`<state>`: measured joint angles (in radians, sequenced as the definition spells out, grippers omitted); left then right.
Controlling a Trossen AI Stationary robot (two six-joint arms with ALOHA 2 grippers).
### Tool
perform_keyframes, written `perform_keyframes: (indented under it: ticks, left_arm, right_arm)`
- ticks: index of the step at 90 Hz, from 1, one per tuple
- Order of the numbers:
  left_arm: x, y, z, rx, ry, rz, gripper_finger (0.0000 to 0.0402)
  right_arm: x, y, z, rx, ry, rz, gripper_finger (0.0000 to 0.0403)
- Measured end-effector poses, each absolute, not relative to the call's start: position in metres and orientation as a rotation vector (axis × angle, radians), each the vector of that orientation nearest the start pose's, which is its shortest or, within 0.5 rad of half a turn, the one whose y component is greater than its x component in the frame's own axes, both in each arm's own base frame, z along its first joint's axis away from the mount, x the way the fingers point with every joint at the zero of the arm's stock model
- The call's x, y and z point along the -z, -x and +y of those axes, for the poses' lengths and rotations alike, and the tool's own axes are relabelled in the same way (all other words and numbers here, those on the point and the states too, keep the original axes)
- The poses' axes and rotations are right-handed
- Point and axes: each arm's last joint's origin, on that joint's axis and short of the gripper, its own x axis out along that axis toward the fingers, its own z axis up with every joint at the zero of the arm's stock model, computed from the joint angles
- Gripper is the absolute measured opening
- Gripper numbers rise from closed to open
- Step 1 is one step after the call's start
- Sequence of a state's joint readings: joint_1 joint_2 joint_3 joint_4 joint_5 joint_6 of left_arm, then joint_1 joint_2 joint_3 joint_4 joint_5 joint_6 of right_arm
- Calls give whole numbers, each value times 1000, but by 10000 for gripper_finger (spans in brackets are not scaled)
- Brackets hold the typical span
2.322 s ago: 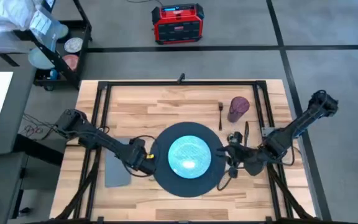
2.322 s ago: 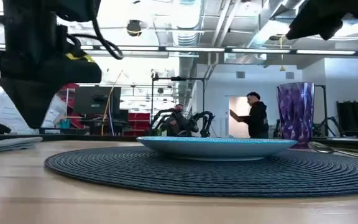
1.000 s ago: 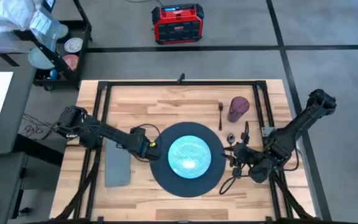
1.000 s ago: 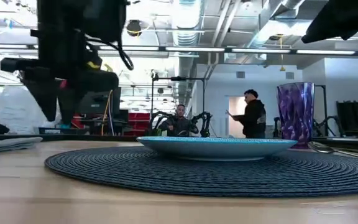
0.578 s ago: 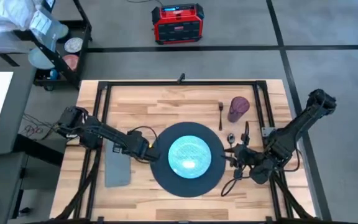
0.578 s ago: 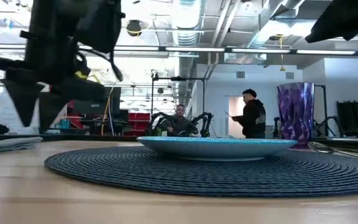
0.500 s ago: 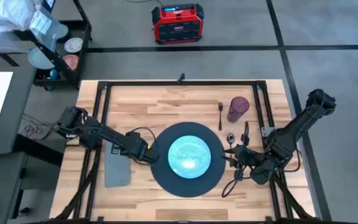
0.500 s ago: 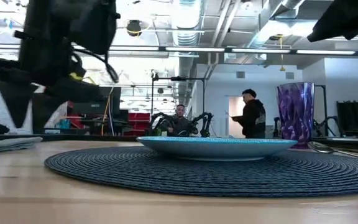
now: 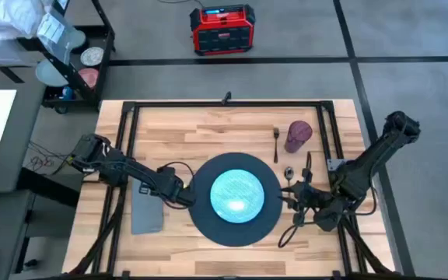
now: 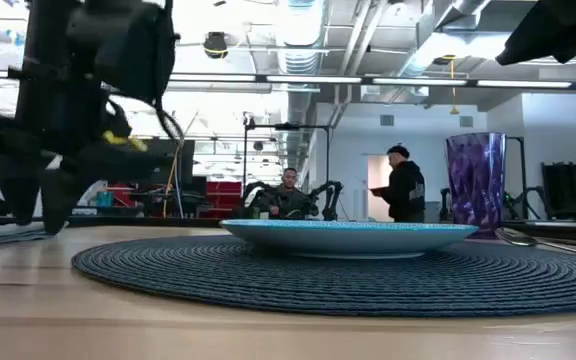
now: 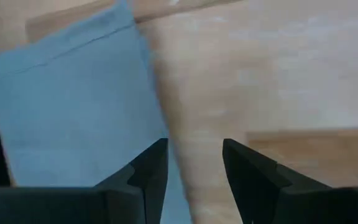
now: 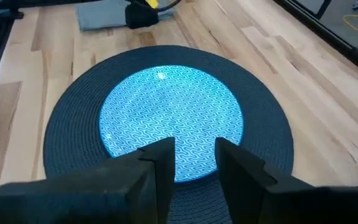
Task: Set table place
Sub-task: Move the gray table napkin on the left side of the blue plate
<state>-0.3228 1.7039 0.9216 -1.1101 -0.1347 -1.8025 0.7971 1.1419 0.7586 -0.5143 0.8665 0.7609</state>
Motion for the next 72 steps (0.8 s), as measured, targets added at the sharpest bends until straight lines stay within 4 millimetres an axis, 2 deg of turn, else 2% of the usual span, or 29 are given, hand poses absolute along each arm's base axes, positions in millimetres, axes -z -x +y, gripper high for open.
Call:
perform_keyframes:
  ticks: [14, 28, 36, 48, 72]
  left_arm:
    - [-138, -220, -70, -1463, 810, 1320, 139]
    - [-137, -219, -69, -1434, 783, 1350, 132]
    - [-137, -220, -70, -1396, 776, 1368, 103]
    - [-136, -222, -70, -1343, 760, 1393, 16]
    - [-136, -222, -73, -1322, 741, 1395, 2]
  right_arm:
    - [-240, -166, 138, 278, -81, 523, 101]
    - [-240, -165, 138, 278, -77, 524, 101]
    - [-240, -165, 138, 278, -78, 524, 101]
    - [-240, -165, 138, 278, -78, 523, 101]
    - [-241, -166, 139, 271, -88, 513, 101]
